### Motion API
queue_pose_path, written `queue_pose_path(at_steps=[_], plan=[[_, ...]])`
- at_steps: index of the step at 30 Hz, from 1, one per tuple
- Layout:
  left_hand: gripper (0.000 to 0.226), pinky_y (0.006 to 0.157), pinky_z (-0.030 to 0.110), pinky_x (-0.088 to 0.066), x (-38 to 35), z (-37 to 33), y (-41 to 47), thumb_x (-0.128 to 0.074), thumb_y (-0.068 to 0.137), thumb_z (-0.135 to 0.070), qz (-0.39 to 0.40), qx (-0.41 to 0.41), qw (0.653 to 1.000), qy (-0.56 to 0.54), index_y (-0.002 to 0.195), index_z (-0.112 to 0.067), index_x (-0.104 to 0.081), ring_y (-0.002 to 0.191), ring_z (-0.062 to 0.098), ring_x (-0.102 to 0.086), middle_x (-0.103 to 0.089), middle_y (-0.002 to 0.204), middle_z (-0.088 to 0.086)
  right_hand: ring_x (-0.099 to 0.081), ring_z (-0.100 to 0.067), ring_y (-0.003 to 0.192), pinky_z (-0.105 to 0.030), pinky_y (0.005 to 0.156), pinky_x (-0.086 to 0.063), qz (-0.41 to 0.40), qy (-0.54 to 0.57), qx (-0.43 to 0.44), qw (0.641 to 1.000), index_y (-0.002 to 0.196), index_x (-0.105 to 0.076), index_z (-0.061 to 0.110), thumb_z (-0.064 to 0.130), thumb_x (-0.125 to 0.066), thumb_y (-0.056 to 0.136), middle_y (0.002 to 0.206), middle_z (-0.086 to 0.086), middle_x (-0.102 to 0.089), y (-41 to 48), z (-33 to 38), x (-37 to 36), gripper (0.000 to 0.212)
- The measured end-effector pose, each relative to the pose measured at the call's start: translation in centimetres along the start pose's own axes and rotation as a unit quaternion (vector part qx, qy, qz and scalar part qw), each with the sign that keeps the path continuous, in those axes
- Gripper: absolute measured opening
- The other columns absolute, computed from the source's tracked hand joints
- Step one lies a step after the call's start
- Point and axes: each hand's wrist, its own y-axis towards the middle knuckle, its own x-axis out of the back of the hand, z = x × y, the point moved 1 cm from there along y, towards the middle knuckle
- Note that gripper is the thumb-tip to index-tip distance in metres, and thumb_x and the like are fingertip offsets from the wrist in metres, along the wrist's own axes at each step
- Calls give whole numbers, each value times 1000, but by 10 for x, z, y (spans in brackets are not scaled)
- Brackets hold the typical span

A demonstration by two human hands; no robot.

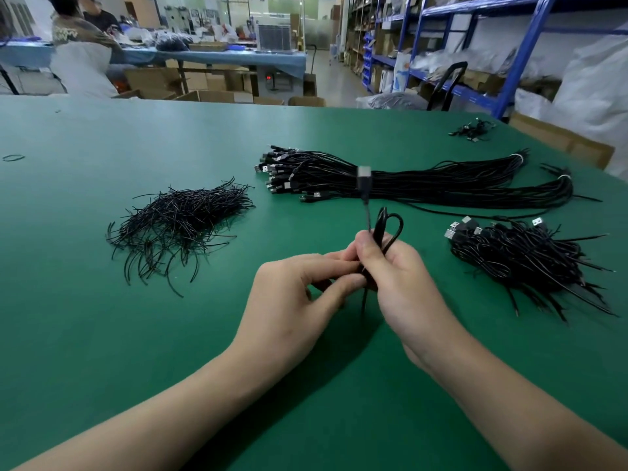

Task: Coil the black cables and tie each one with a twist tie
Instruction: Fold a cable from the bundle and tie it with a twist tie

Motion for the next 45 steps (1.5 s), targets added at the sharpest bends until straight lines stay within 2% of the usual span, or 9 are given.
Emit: queue_pose_path(at_steps=[7, 11, 13, 18, 20, 24, 29, 34, 45], plan=[[26, 67, 26, -45, 10, 0, 6, -60, 95, -43, -44, 31, 998, -18, 114, -33, -74, 80, 14, -59, -65, 89, -8, -52, -10, 42, -34, 45, -49, 31, -32, 37, 998, 82, -49, 15, 22, -40, 109, 52, 7, -49, -5, 3, 4, 29], [28, 75, 18, -44, 1, 0, 5, -68, 89, -43, 12, 51, 996, -77, 115, -34, -74, 82, 13, -56, -54, 88, 6, -64, 9, 77, -9, 66, -48, 87, -213, 91, 969, 92, -62, 36, 13, -43, 102, 82, 26, -70, -13, 2, -9, 30], [28, 79, 20, -48, 0, 2, 4, -68, 87, -41, 3, 61, 994, -91, 112, -33, -76, 86, 13, -60, -54, 85, 6, -63, 6, 87, -12, 72, -48, 95, -257, 78, 959, 95, -65, 36, 7, -44, 99, 93, 18, -70, -15, 2, -11, 36], [19, 67, 14, -46, -4, 4, 1, -64, 94, -38, -20, 66, 990, -121, 97, -30, -80, 78, 15, -58, -56, 82, 8, -41, -7, 52, -35, 49, -39, 115, -292, 47, 948, 76, -53, 18, 17, -41, 102, 62, 9, -50, -17, 2, -12, 28], [22, 68, 16, -50, -4, 3, 2, -63, 95, -38, -10, 71, 983, -170, 91, -24, -80, 82, 21, -63, -60, 90, 17, -37, -11, 54, -42, 51, -35, 135, -250, 21, 959, 80, -54, 11, 22, -43, 103, 60, 10, -46, -15, 2, -10, 28], [21, 78, 44, -54, -2, 4, 5, -61, 96, -33, 23, 91, 973, -210, 89, -22, -78, 82, 19, -64, -63, 93, 18, -26, -5, 44, -19, 40, -23, 180, -114, -88, 973, 77, -43, 18, 19, -43, 101, 52, 15, -33, -11, 7, -10, 24], [21, 85, 27, -49, -1, 6, 8, -65, 93, -32, 62, 91, 959, -260, 91, -14, -74, 87, 11, -60, -64, 90, 13, -14, -10, 49, -20, 39, -12, 225, 72, -198, 951, 64, -35, 27, 27, -42, 76, 59, 7, -26, -13, 10, -3, 14], [21, 80, 18, -49, 7, 11, 9, -62, 89, -32, 155, 103, 925, -331, 94, -18, -77, 83, 4, -64, -72, 87, -7, -10, -7, 47, -22, 40, -7, 306, 219, -246, 893, 69, -31, 24, 28, -37, 84, 57, 9, -19, -16, 9, 6, 17], [31, 95, 32, -44, 9, 16, 13, -63, 90, -37, 87, 128, 953, -261, 65, -20, -72, 87, 9, -64, -67, 75, -7, -26, -9, 54, -20, 44, -25, 310, 295, -249, 869, 86, -58, 14, 31, -36, 100, 68, 4, -34, -12, 2, 10, 30]])
